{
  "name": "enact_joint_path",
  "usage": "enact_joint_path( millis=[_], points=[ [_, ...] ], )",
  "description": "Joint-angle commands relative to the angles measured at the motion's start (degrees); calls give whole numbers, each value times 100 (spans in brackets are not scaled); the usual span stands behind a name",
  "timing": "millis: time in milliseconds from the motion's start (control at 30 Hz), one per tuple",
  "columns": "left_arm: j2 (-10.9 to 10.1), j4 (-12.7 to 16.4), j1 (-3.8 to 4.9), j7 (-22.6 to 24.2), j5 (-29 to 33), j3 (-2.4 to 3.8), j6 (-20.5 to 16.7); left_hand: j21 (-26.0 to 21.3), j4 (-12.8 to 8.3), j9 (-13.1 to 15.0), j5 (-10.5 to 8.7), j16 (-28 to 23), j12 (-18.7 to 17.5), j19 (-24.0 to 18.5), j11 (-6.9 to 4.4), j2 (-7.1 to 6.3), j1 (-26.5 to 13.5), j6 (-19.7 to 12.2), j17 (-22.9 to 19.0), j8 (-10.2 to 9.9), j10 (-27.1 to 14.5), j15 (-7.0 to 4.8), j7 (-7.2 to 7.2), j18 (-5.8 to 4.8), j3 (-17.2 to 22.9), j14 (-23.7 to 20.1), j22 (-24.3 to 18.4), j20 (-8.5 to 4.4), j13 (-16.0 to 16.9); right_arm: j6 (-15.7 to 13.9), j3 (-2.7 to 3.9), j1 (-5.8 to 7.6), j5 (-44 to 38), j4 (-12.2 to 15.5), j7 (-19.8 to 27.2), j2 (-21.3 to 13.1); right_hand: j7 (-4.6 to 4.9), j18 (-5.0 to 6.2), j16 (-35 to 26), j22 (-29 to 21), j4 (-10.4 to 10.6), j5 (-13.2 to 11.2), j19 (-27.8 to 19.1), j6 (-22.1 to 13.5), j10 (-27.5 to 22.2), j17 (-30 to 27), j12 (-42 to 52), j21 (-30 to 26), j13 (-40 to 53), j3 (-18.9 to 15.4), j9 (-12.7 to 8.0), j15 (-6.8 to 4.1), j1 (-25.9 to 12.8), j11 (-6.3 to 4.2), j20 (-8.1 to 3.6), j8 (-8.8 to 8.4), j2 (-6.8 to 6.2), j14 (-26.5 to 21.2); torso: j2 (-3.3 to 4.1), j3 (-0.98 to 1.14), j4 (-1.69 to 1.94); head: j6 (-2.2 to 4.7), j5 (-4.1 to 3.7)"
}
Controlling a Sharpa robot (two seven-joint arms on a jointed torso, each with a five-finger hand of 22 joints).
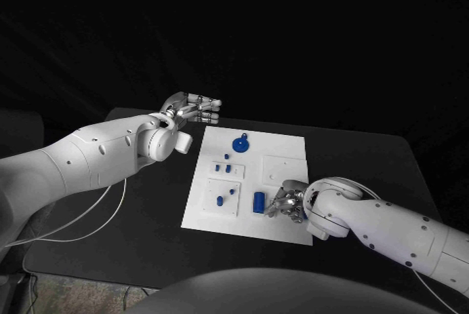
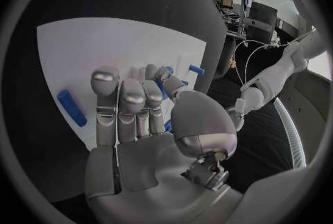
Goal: Assemble the parts on the task board
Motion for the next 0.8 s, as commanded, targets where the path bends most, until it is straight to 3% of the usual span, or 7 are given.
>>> enact_joint_path(
  millis=[33,200,367,433,533,633,800],
  points=[
    [4,12,4,25,16,3,88,-26,32,3,-19,-14,-34,-14,4,-21,-47,-30,1,-14,-26,7,-4,96,11,-37,-7,23,-3,-83,0,-14,23,63,92,-51,-22,-90,14,0,41,51,292,-5,31,-19,6,0,-12,-87,-17,9,-27,-2,-9,-29,-68,2,3,7,-1,1,-1],
    [-13,17,4,27,13,3,84,-29,28,3,-21,-13,-34,-16,3,-25,-42,-31,2,-14,-28,8,-7,96,11,-39,-7,23,-3,-107,76,-25,155,275,315,-326,58,-61,-5,-17,179,116,296,-188,106,-59,365,4,173,-350,-227,31,-5,43,10,-34,-93,-2,1,10,-7,1,-9],
    [-45,20,4,51,10,1,55,-32,17,4,-27,-12,-33,-21,2,-41,-35,-26,2,-13,-22,8,-9,94,7,-39,-7,24,-3,-15,388,-27,275,505,426,-731,128,-29,9,-23,255,100,295,-316,110,-75,516,30,282,-619,-474,61,83,83,43,-31,-123,0,-11,5,-36,1,-60],
    [-58,41,3,74,7,1,23,-31,12,3,-26,-12,-33,-19,-1,-45,-34,-27,3,-14,-25,7,-11,94,6,-37,-6,23,-3,86,530,-25,364,548,378,-901,144,-26,22,-21,297,-125,297,-337,109,-71,517,45,285,-668,-522,66,88,93,47,-37,-129,0,-15,5,-50,6,-87],
    [-90,123,3,110,-16,0,-11,-29,0,4,-25,-12,-34,-16,-1,-50,-26,-26,3,-13,-26,6,-11,94,7,-34,-5,22,-4,204,664,-24,371,557,292,-1123,176,-24,13,-31,349,-193,292,-405,98,-72,469,25,270,-778,-590,64,106,104,38,-27,-140,-11,-16,-3,-54,40,-176],
    [-116,197,2,129,-40,0,-27,-28,-17,4,-56,-12,-33,-15,2,-62,-20,-26,3,-13,-26,6,-6,93,4,-31,-5,21,-3,240,723,-24,222,501,236,-1265,180,-27,26,-32,367,-190,295,-401,105,-51,454,33,274,-879,-654,63,194,104,34,-27,-143,-6,-22,-12,-65,53,-237],
    [-150,260,-3,138,-60,-2,-56,-26,-51,4,-104,-13,-33,-13,2,-78,-2,-26,3,-13,-26,4,-4,93,1,-28,-3,19,-3,291,772,-41,-238,430,131,-1400,171,-21,10,-45,406,-190,299,-367,119,-50,424,24,271,-882,-701,52,285,95,24,-27,-215,-9,-34,3,-99,33,-282]
  ],
)
